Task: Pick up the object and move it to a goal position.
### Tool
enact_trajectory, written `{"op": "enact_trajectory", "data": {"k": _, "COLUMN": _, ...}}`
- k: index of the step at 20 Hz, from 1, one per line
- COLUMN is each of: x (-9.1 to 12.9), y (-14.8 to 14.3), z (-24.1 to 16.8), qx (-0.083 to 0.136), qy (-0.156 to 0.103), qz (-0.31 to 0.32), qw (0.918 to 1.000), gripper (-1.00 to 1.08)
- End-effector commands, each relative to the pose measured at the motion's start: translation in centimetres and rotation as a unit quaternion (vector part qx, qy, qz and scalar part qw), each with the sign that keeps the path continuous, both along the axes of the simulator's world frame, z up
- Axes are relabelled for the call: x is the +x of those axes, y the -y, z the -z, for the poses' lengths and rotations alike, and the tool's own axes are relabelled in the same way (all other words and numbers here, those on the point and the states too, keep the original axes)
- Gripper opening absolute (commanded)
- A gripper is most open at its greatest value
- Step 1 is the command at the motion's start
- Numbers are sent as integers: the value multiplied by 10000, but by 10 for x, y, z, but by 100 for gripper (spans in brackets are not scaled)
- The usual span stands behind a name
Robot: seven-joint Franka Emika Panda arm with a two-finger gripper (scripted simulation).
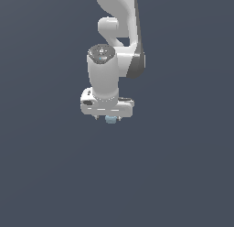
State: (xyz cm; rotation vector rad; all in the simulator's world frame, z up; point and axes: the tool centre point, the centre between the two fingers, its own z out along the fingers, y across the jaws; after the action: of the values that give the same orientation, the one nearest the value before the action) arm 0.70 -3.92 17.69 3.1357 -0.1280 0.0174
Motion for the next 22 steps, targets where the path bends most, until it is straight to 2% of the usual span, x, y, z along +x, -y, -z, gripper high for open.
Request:
{"op": "enact_trajectory", "data": {"k": 1, "x": 0, "y": 0, "z": 0, "qx": 0, "qy": 0, "qz": 0, "qw": 10000, "gripper": 100}}
{"op": "enact_trajectory", "data": {"k": 10, "x": 9, "y": 35, "z": -18, "qx": -123, "qy": 221, "qz": 254, "qw": 9994, "gripper": 100}}
{"op": "enact_trajectory", "data": {"k": 16, "x": 6, "y": 33, "z": -14, "qx": -113, "qy": 206, "qz": 238, "qw": 9994, "gripper": 100}}
{"op": "enact_trajectory", "data": {"k": 22, "x": -8, "y": 27, "z": 2, "qx": -90, "qy": 170, "qz": 207, "qw": 9996, "gripper": 100}}
